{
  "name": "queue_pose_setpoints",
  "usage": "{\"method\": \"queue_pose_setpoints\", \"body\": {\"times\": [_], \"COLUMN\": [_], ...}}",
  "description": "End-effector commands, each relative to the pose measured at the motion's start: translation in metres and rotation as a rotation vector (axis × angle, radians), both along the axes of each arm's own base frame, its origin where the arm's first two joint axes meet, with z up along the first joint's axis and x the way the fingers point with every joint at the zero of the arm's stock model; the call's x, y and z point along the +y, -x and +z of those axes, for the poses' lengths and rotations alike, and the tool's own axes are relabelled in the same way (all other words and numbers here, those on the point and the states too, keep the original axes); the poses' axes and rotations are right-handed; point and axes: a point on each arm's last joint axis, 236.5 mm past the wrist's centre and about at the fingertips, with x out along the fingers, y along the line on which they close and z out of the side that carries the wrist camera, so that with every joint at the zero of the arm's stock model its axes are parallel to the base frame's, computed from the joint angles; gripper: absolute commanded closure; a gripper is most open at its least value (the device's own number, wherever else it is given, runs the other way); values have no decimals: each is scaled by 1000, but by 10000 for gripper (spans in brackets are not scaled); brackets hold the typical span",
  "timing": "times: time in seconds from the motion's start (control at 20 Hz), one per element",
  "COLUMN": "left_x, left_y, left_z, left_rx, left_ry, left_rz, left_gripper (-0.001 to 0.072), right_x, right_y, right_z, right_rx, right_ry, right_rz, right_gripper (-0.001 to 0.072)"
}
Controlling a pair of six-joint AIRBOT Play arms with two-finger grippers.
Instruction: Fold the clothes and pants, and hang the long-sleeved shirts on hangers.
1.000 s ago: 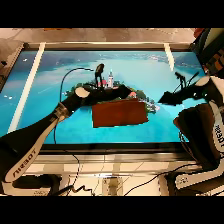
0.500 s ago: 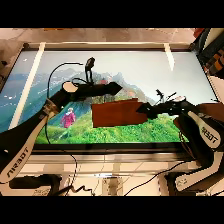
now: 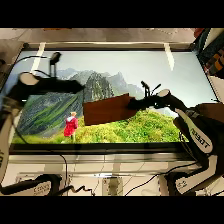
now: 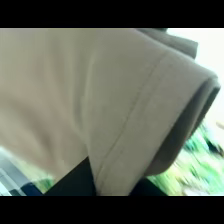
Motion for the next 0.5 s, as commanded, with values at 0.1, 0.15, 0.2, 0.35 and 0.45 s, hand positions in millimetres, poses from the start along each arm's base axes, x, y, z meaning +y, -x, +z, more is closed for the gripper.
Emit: {"method": "queue_pose_setpoints", "body": {"times": [0.1, 0.15, 0.2, 0.35, 0.45], "left_x": [126, 138, 147, 155, 155], "left_y": [52, 55, 58, 61, 61], "left_z": [4, 10, 14, 17, 16], "left_rx": [117, 113, 110, 112, 114], "left_ry": [-230, -230, -230, -230, -230], "left_rz": [129, 160, 182, 200, 200], "left_gripper": [696, 696, 696, 696, 696], "right_x": [-72, -101, -129, -225, -287], "right_y": [-43, -42, -36, 13, 65], "right_z": [131, 161, 187, 245, 265], "right_rx": [-254, -288, -301, -280, -218], "right_ry": [155, 195, 231, 365, 482], "right_rz": [-154, -224, -301, -567, -752], "right_gripper": [701, 701, 701, 701, 701]}}
